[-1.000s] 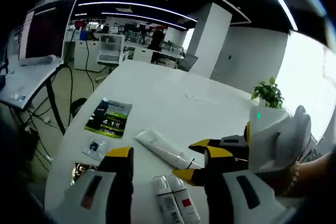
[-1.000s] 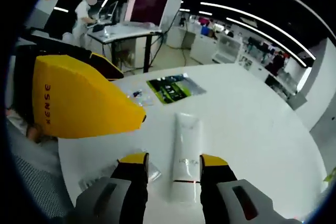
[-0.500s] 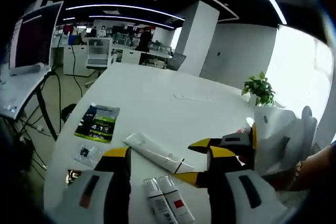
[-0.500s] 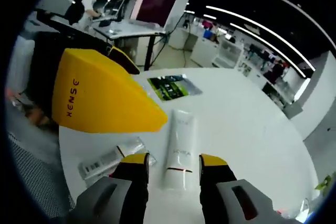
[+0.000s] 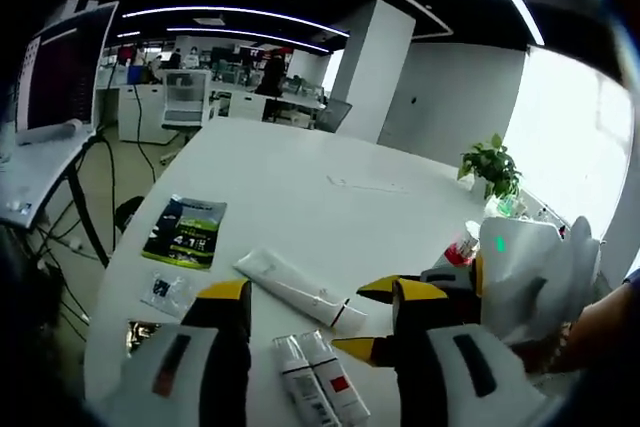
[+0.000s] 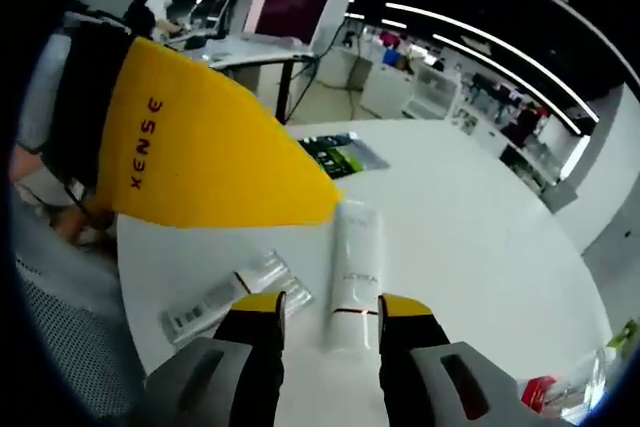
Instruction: Arrange the skincare products in the storage area until every visible bottle or jar stands upright without overlapping.
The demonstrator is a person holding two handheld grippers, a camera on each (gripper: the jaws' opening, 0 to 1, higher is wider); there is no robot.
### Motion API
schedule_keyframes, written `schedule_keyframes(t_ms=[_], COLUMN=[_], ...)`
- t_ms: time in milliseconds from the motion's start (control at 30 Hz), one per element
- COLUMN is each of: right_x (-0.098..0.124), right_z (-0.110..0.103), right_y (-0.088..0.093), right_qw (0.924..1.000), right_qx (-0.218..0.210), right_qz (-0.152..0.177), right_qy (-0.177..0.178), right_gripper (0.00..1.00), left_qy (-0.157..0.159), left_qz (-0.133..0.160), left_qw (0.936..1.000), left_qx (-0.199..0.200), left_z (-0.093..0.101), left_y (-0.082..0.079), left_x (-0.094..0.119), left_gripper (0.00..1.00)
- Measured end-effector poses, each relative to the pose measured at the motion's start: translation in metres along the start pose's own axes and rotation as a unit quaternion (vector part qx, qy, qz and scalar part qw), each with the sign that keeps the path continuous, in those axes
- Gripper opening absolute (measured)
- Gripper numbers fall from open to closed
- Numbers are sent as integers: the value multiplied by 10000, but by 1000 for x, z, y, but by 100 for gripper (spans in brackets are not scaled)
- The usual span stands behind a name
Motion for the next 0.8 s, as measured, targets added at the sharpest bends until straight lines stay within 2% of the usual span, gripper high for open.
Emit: schedule_keyframes(t_ms=[133,267,433,500,667,800], right_x=[-1,-2,-12,-20,-39,-53], right_z=[-2,0,6,8,10,11], right_y=[9,17,5,-2,-8,-6], right_qw=[10000,9997,9993,9978,9909,9917], right_qx=[8,-193,-383,-635,-1337,-1287], right_qz=[-57,-136,44,192,155,-12], right_qy=[-20,10,-30,-48,-91,-61], right_gripper=[33,33,34,36,36,38], left_qy=[12,-7,-126,-216,-356,-444], left_qz=[-123,-113,-132,-184,-268,-286], left_qw=[9999,9999,9998,9995,9986,9964], left_qx=[25,25,72,102,279,664], left_z=[0,0,-3,-7,-15,-23], left_y=[3,3,4,6,9,12], left_x=[0,0,1,1,3,5], left_gripper=[51,50,49,48,47,47])
Point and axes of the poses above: the point that each gripper's makers call its tool centre point, and the gripper's own axes: x roughly backward along the fingers, z roughly to its right, y roughly out of its underside, the point moved 7 cm from there along x, roughly backward along the fingers, and after that the axes turned 4 degrees about y, right-handed, at the moved point
